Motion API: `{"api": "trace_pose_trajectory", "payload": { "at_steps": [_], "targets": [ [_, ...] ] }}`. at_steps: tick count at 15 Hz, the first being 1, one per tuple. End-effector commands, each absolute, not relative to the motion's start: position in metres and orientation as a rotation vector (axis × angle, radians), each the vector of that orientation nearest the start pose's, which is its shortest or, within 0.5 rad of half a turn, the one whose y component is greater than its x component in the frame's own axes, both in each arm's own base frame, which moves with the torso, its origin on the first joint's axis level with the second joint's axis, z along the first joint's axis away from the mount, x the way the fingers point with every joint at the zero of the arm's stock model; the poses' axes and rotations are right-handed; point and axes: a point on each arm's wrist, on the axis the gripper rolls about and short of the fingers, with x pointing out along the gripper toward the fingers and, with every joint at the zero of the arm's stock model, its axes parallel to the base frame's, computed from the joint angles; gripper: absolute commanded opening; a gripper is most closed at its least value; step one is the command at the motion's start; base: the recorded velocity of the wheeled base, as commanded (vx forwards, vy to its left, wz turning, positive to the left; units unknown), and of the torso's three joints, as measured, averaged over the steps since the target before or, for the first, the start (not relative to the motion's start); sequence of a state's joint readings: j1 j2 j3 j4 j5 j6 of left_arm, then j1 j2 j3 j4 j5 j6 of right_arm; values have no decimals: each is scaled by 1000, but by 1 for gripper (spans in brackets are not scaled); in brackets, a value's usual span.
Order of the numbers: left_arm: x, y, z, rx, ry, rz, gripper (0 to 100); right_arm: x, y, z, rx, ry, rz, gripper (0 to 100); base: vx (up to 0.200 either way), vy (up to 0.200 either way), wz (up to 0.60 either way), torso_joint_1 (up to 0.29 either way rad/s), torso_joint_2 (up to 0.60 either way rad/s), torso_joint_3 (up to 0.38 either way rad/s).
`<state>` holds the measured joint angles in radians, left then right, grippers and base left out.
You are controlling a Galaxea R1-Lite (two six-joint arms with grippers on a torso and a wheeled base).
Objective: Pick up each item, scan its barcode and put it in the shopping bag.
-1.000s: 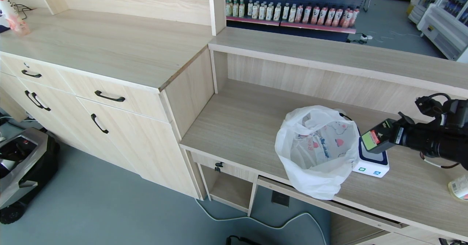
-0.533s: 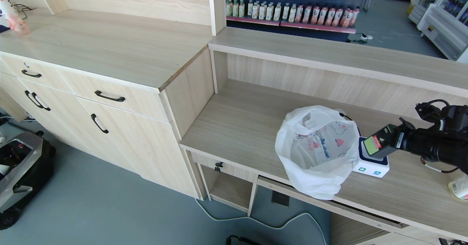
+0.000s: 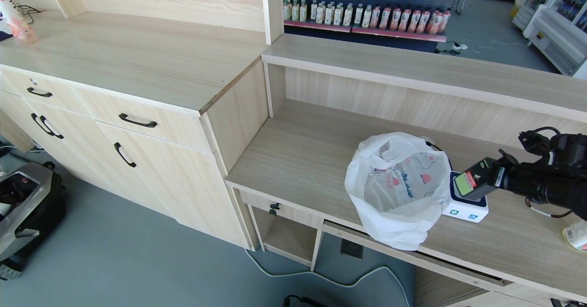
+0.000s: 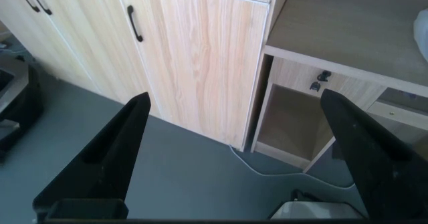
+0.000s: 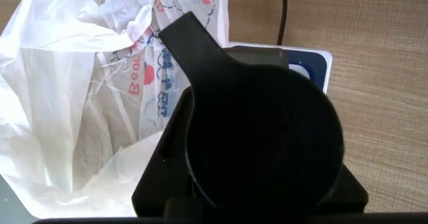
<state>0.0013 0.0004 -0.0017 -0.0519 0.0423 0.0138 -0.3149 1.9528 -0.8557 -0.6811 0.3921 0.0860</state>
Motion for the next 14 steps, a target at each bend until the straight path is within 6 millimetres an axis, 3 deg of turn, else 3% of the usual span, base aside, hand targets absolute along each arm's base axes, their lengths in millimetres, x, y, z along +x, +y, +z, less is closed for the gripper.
{"api": "trace_pose_trajectory", "payload": {
  "at_steps": [1, 4, 7, 8, 9, 10, 11, 12, 14],
  "targets": [
    [-23, 1, 81, 13, -53, 45, 100, 337, -99, 115, 229, 398, 65, 0, 0, 0, 0, 0, 0, 0],
    [-23, 1, 81, 13, -53, 45, 100, 337, -99, 114, 228, 400, 65, 0, 0, 0, 0, 0, 0, 0],
    [-23, 1, 81, 13, -53, 45, 100, 318, -92, 157, 183, 303, 85, 0, 0, 0, 0, 0, 0, 0],
    [-23, 1, 81, 13, -53, 45, 100, 298, -80, 187, 87, 234, 127, 0, 0, 0, 0, 0, 0, 0],
    [-23, 1, 81, 13, -53, 45, 100, 279, -74, 203, -54, 193, 138, 0, 0, 0, 0, 0, 0, 0],
    [-23, 1, 81, 13, -53, 45, 100, 273, -72, 206, -102, 183, 142, 0, 0, 0, 0, 0, 0, 0],
    [-23, 1, 81, 13, -53, 45, 100, 250, -66, 211, -320, 147, 151, 0, 0, 0, 0, 0, 0, 0],
    [-23, 1, 81, 13, -53, 45, 100, 241, -64, 215, -421, 130, 153, 0, 0, 0, 0, 0, 0, 0],
    [-23, 1, 81, 13, -53, 45, 100, 240, -60, 216, -477, 104, 171, 0, 0, 0, 0, 0, 0, 0]
  ]
}}
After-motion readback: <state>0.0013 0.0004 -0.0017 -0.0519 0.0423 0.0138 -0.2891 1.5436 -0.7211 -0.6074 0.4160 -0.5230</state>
